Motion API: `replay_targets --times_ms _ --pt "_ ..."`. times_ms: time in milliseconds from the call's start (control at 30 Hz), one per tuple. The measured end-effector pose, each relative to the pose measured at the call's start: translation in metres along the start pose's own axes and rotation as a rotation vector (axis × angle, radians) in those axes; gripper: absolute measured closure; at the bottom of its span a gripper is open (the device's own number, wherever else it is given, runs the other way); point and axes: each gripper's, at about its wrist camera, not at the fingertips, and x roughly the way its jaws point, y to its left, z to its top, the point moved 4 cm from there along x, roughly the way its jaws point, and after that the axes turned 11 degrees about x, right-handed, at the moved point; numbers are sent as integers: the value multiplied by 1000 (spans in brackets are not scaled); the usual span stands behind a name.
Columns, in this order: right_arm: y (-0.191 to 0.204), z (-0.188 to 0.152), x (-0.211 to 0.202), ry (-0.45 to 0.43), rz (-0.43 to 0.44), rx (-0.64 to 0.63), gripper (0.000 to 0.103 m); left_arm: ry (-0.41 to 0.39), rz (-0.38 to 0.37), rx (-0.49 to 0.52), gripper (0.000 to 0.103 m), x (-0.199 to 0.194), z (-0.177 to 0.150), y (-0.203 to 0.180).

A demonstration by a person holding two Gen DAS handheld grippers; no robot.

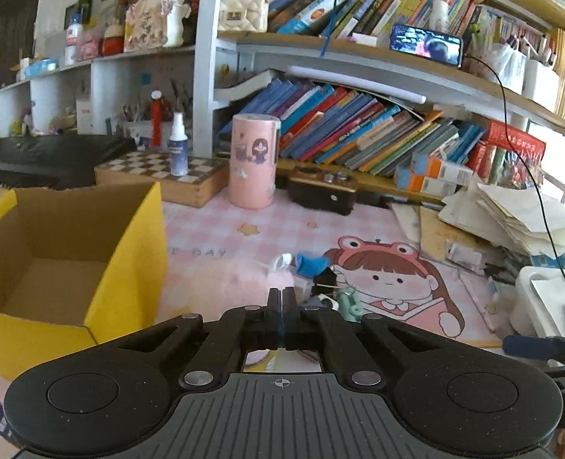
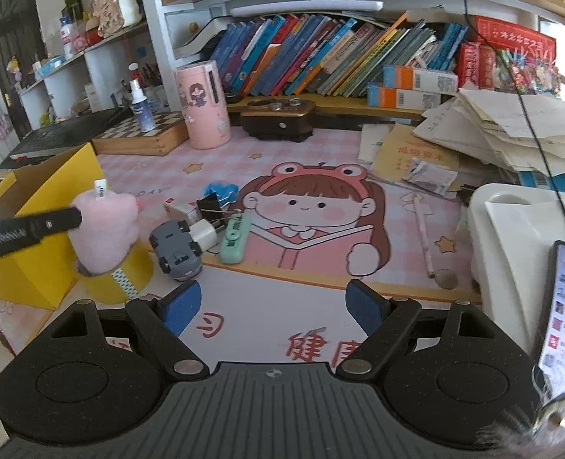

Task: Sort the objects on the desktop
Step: 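Lift the pink plush out of the tape roll with the left gripper while the right gripper approaches the tape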

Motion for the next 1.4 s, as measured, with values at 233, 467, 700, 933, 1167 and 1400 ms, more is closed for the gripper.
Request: replay_targets --times_ms 233,467,700,933,1167,1400 --pt "13 0 3 3 47 -28 21 92 103 16 1 22 -8 9" --pt "9 4 4 -5 33 -25 21 95 103 79 3 59 -9 0" --pt "-5 8 6 -7 -3 -6 21 165 132 22 37 86 -18 11" --pt "8 9 17 19 50 -48 19 39 4 -156 45 32 -2 23" --pt "49 8 44 74 165 -171 20 -13 40 -163 44 -27 3 43" --pt "97 -7 61 145 301 -313 21 2 113 -231 44 -61 -17 64"
